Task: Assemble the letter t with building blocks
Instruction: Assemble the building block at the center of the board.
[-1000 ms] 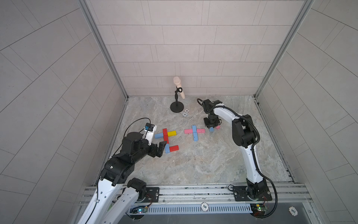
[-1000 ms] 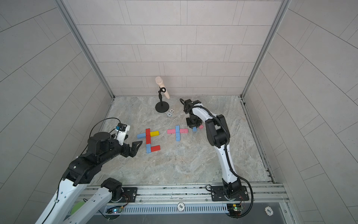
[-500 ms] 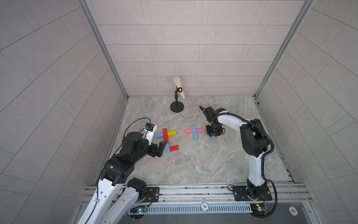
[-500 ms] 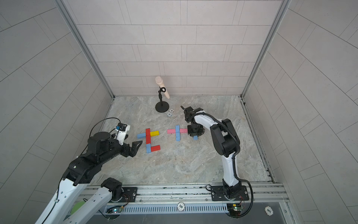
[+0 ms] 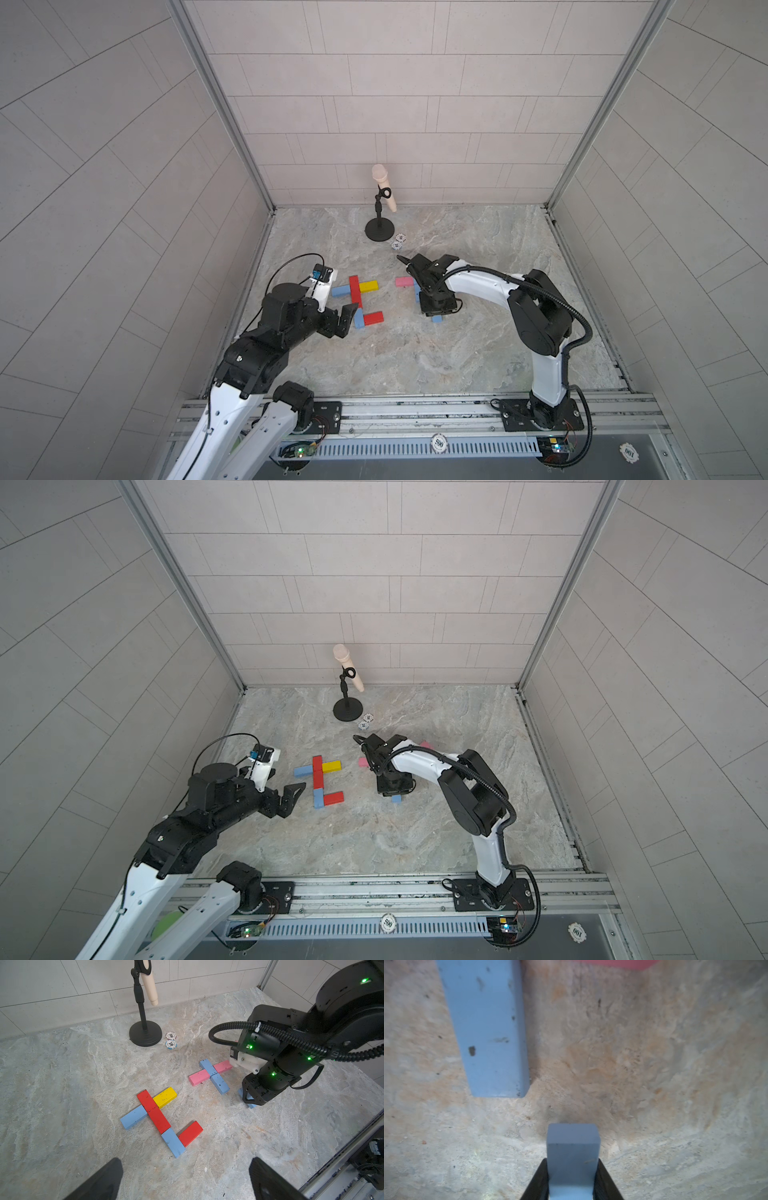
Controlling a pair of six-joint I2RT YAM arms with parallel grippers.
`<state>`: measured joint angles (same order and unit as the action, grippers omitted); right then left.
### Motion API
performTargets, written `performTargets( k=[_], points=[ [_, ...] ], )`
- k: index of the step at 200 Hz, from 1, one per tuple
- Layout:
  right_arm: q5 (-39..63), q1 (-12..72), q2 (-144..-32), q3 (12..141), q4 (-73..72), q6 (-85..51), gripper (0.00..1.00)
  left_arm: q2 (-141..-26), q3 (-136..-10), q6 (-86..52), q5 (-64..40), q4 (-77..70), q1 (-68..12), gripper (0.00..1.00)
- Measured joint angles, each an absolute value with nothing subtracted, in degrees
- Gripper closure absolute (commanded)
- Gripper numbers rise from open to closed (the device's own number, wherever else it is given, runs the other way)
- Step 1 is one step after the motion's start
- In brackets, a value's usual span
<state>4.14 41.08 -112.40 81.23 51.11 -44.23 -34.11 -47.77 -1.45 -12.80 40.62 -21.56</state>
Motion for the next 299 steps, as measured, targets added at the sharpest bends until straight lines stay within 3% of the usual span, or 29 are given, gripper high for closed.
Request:
performTargets(
  k=[85,299],
  points=[
    [5.2,44.7,-115.9,87.5,50.8,-48.0,0.79,-33.1,-47.8,-1.5,-12.8,40.8,-21.6,0.0],
    [3.9,44.5,-119.9,90.0,52.5,-47.7,0.76,-31.6,-47.7,-1.6,-12.3,41.1,-21.6,0.0]
  ],
)
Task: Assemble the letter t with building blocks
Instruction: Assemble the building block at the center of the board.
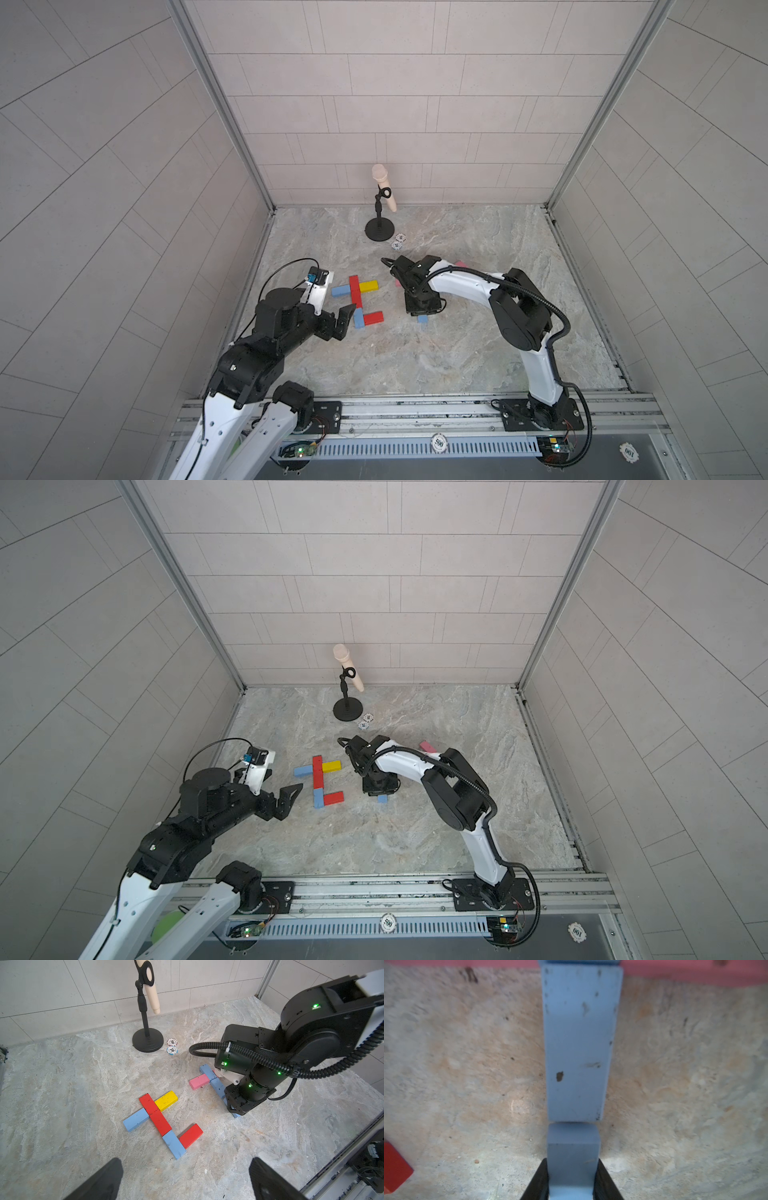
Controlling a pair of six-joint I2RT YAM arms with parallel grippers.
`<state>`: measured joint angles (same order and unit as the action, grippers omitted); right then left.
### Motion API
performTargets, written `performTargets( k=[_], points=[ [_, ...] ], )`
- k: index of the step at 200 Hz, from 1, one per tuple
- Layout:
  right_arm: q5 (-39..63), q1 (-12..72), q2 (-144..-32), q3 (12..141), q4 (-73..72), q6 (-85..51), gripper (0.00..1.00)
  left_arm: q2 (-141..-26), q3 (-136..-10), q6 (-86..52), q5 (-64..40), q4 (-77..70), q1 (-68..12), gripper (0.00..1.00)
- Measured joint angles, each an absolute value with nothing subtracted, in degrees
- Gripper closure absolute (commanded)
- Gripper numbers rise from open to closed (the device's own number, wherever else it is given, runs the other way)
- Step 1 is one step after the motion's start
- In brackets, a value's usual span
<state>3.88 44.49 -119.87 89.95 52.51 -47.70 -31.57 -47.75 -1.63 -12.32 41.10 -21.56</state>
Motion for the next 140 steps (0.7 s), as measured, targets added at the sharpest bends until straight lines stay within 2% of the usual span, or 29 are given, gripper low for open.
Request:
performTargets(
  k=[140],
  points=[
    [3.8,44.0,-120.9,90.5,52.9,-47.4,0.72,-31.6,-47.7,-1.6,-12.2,41.5,-21.6,0.0]
  ],
)
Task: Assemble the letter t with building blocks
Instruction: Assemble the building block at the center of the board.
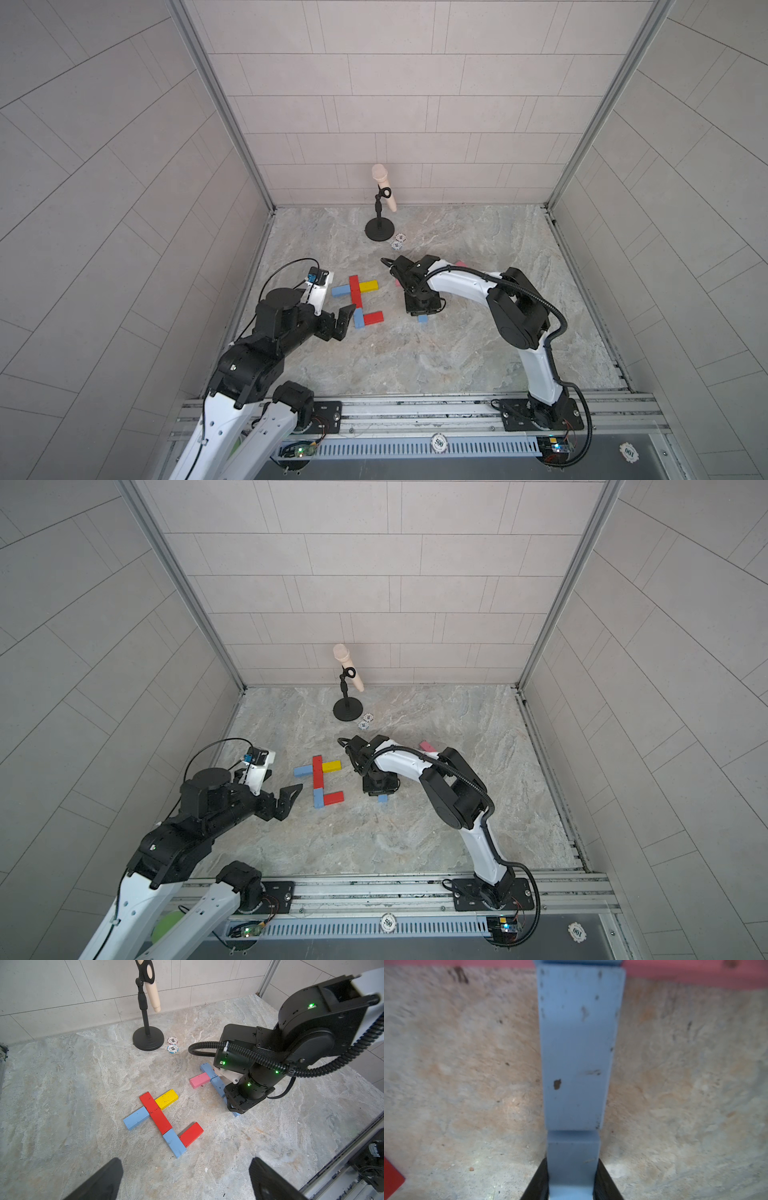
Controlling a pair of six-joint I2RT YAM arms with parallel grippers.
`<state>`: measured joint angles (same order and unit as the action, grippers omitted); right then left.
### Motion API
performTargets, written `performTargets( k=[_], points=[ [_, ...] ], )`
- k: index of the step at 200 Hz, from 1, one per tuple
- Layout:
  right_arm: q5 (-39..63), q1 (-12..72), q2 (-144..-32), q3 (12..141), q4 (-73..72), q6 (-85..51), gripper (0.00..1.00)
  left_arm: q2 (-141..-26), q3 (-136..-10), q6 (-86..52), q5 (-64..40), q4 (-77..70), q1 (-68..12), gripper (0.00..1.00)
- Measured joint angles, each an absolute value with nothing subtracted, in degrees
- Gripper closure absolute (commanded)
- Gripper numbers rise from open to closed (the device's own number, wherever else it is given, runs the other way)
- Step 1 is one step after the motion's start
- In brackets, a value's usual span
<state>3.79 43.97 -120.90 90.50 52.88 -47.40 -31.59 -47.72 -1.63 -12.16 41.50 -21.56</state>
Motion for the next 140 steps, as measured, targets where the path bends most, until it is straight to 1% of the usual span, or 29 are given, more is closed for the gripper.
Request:
performTargets(
  k=[61,140],
  points=[
    [3.8,43.9,-121.2,91.0,53.3,-47.4,0.7,-31.6,-47.7,-1.6,-12.2,41.5,-21.6,0.0],
    [3.8,43.7,-121.6,91.5,53.6,-47.1,0.69,-31.6,-47.7,-1.6,-12.2,41.5,-21.6,0.0]
  ],
)
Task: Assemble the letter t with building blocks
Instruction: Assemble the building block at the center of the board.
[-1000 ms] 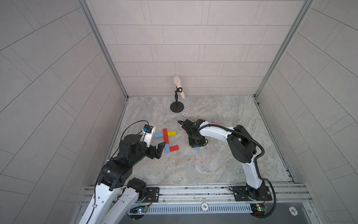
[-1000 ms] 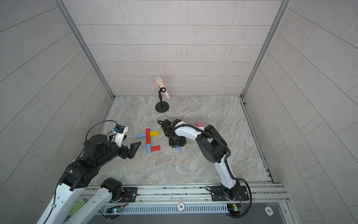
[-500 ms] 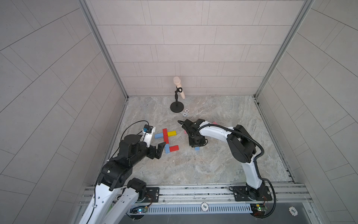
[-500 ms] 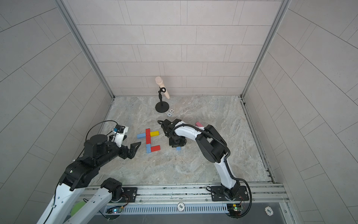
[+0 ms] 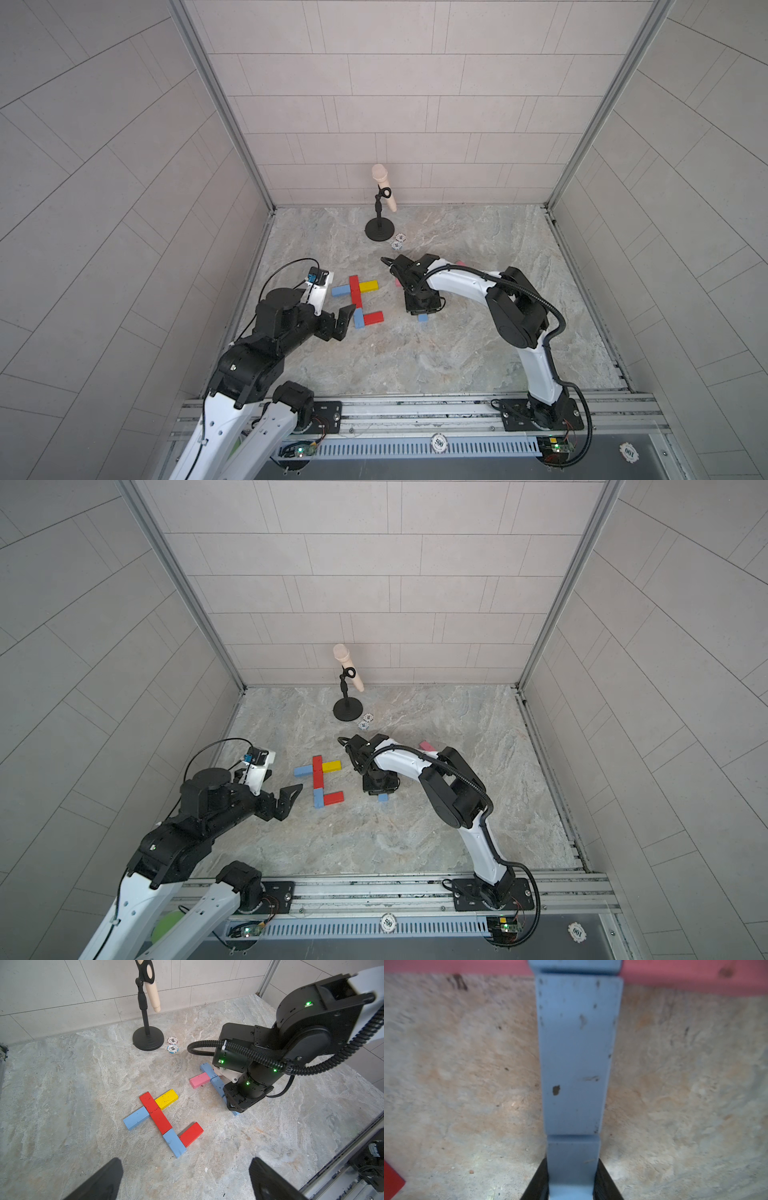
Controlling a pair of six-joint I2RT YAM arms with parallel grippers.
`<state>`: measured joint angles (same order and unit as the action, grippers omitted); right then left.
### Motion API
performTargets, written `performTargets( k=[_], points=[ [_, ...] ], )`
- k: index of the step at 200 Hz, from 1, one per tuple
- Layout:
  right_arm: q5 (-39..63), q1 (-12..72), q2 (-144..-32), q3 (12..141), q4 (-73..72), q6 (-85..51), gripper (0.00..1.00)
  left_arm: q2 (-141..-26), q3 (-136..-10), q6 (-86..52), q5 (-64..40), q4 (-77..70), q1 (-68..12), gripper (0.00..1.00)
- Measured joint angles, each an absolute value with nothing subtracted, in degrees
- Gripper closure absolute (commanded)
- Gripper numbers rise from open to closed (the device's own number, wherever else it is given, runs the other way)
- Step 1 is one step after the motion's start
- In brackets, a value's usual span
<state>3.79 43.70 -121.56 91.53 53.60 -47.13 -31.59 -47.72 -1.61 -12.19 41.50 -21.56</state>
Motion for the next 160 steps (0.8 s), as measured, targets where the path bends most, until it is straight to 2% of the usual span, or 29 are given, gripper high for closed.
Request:
performTargets(
  k=[160],
  points=[
    [3.9,43.3,-122.1,92.2,54.0,-46.8,0.67,-31.7,-47.7,-1.6,-12.3,41.5,-21.6,0.0]
  ],
)
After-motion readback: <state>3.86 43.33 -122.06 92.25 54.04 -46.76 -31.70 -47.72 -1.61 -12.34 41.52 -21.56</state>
